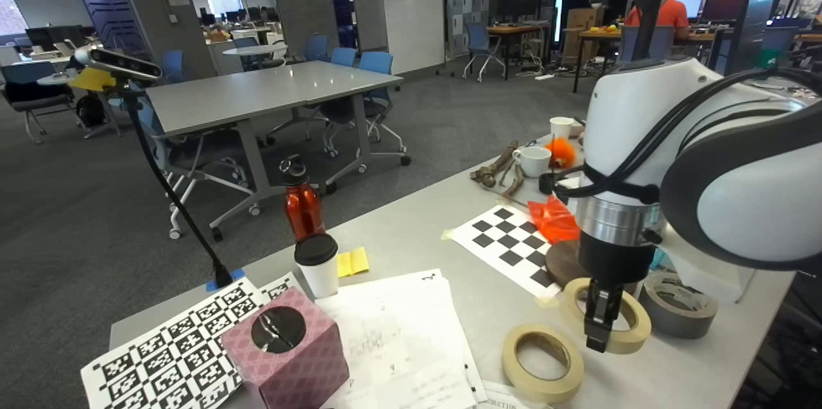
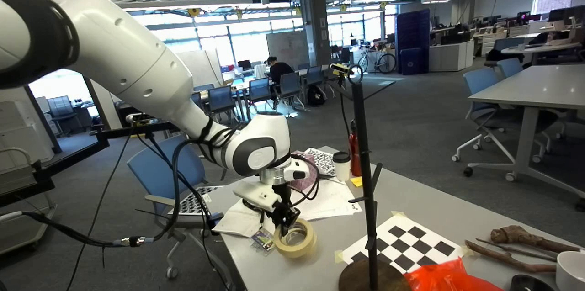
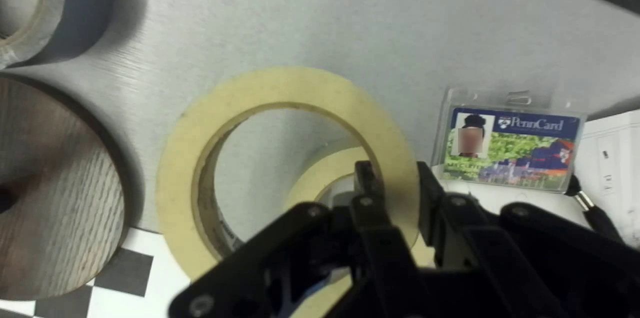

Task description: Put the masking tape on the rack.

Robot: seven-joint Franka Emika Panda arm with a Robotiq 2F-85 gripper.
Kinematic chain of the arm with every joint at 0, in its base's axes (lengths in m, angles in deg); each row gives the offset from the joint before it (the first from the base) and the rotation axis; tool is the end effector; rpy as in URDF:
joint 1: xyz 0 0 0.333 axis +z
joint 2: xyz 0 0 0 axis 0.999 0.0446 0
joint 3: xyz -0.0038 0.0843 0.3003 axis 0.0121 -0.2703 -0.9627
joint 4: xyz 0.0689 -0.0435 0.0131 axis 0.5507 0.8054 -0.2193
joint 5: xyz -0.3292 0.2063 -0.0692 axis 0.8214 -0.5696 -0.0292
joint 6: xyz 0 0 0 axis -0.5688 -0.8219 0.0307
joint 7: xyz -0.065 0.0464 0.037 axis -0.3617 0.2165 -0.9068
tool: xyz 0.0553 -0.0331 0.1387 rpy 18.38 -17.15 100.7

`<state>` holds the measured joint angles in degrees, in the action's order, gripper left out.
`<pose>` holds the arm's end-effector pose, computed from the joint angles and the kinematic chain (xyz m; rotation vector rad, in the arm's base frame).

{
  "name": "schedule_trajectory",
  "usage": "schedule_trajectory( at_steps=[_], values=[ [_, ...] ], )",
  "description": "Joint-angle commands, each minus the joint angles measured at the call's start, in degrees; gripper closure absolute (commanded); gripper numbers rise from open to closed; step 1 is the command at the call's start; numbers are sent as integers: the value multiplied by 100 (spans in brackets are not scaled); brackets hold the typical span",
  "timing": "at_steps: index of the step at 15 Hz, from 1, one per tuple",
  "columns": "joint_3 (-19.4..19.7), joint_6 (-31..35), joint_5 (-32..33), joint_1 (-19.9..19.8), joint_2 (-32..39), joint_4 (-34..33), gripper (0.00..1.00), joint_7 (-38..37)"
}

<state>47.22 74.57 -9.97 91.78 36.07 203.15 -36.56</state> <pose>0.5454 0.1105 0.1738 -3.0791 -0.4464 0.0858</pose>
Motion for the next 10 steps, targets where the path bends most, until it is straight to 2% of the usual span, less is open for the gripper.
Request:
schedule_trajectory(
  at_steps=[1,10],
  values=[
    [-20,-547,219,201,-713,291,95,-48],
    [11,-1319,2007,573,-1480,150,95,-707]
  ],
)
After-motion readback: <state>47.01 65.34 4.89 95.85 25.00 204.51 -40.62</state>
